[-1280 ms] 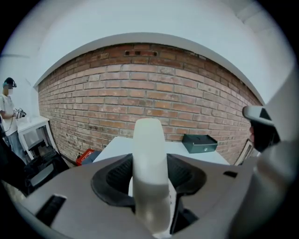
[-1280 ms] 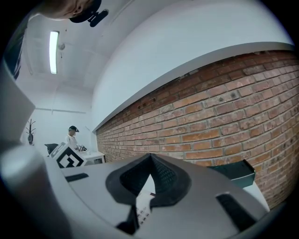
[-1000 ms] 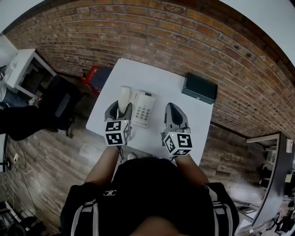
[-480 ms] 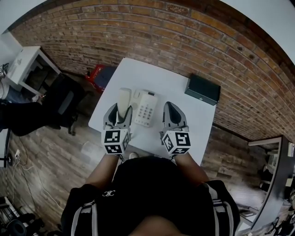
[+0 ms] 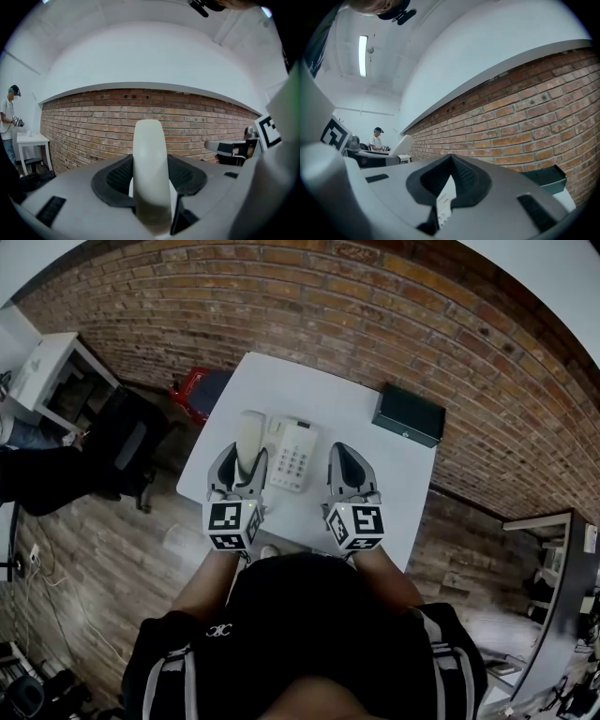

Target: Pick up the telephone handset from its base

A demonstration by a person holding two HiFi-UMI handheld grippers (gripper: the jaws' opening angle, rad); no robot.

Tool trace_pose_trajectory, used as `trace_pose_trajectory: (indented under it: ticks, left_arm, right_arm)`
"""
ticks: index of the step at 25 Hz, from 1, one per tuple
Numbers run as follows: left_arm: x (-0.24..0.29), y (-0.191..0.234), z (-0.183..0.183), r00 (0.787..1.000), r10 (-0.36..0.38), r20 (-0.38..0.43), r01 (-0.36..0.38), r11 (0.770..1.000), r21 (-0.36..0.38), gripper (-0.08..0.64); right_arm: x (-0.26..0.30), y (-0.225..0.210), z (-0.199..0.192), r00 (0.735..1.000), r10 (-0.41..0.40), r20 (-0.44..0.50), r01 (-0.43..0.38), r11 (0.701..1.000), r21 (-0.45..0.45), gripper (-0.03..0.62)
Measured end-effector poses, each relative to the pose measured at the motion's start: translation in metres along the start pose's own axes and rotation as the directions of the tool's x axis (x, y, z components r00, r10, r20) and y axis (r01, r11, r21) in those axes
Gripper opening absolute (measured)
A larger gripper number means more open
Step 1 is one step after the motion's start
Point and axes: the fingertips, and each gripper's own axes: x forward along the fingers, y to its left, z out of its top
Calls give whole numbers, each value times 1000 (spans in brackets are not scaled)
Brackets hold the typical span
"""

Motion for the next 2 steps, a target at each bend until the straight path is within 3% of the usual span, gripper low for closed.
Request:
trace_pose_trajectory:
  ticks: [2]
  left_arm:
    - [0, -2, 1, 1000, 0, 9, 0, 1000, 0, 215]
  right_arm:
    - [-1, -1, 1, 1000, -1, 3, 1, 1000, -8, -3]
